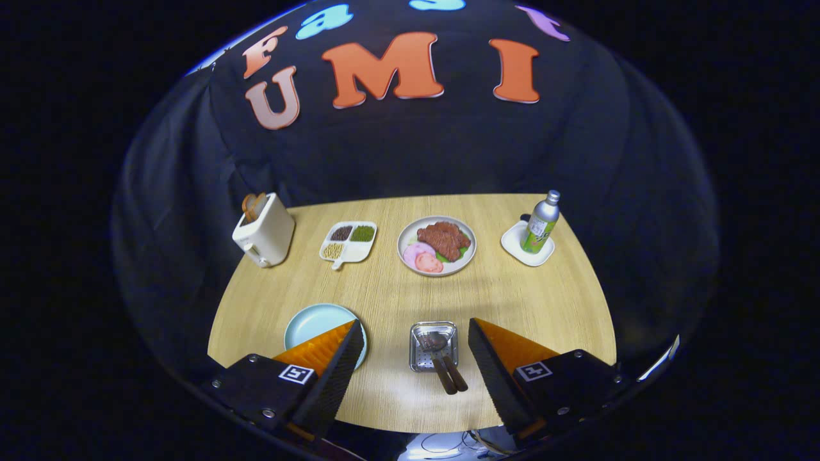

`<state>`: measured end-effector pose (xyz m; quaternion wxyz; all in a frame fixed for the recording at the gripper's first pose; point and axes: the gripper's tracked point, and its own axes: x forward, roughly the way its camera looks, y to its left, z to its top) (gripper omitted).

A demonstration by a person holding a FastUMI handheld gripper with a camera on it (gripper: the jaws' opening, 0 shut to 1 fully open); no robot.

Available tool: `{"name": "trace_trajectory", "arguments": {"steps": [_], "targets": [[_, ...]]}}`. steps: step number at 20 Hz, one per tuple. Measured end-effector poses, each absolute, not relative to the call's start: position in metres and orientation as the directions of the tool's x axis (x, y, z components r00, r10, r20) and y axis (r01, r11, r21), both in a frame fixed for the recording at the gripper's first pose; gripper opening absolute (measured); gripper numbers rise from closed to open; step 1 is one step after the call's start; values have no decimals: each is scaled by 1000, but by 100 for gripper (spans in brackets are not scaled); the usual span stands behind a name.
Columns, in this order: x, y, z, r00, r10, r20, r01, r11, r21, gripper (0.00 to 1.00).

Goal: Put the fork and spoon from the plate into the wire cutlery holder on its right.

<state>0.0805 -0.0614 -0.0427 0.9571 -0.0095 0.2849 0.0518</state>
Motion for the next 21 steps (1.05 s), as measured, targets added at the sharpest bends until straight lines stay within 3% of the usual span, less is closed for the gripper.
{"name": "trace_trajectory", "arguments": {"steps": [5, 11, 14, 21], "targets": [[63, -87, -1, 956, -2, -294, -12, 999, -43, 98], [43, -84, 43, 998, -21, -59, 16, 996, -83, 98], [39, -72, 52, 1000, -6, -13, 6, 999, -46, 98], [36, -61, 42, 1000, 12, -28, -11, 999, 30, 98]]}}
